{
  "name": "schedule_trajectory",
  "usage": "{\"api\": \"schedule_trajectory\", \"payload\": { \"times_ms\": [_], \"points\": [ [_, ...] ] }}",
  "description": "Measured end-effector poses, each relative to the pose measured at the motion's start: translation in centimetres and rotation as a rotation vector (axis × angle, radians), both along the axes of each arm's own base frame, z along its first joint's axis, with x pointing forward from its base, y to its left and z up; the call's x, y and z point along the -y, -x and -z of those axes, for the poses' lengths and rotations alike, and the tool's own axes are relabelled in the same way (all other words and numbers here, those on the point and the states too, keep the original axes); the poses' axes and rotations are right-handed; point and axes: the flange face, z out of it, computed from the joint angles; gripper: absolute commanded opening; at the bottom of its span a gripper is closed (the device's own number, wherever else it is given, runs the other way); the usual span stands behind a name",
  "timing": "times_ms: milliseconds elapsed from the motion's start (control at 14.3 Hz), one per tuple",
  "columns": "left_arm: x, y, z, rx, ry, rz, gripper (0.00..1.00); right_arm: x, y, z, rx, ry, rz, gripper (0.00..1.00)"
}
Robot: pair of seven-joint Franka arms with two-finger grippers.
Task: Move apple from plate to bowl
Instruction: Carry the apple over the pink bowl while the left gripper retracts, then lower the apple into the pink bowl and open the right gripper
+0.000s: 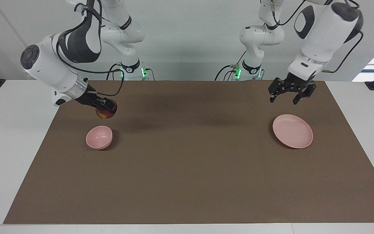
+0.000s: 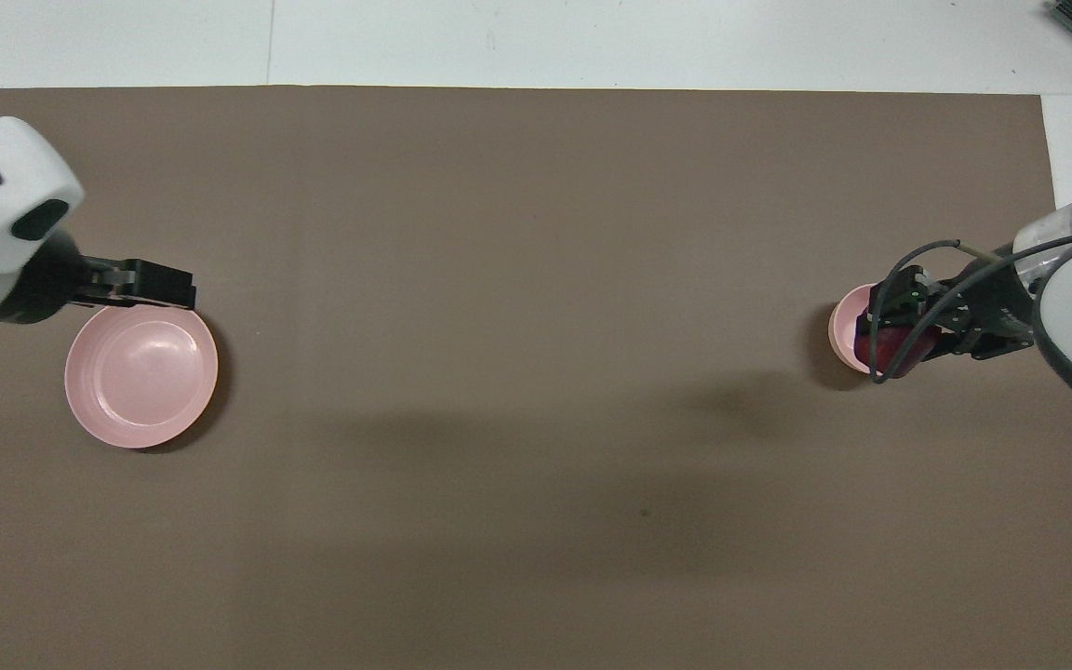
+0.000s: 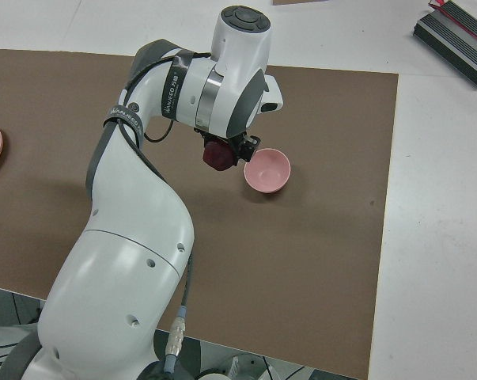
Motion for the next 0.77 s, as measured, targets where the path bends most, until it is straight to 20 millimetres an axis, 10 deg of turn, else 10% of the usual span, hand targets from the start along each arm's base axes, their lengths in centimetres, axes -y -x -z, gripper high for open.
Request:
{"api": "schedule_trajectory", "payload": {
  "times_ms": [351, 771],
  "points": [
    [-3.6, 2.1, -6.9, -0.043, -0.050, 0.021, 1.00, 0.8, -1.8, 4.6, 0.078, 0.095, -0.195, 0.00],
    [-3.9, 2.4, -8.3, -0.065, -0.056, 0.019, 1.00, 1.6, -1.7, 8.3, 0.084, 0.132, -0.290, 0.00]
  ]
}}
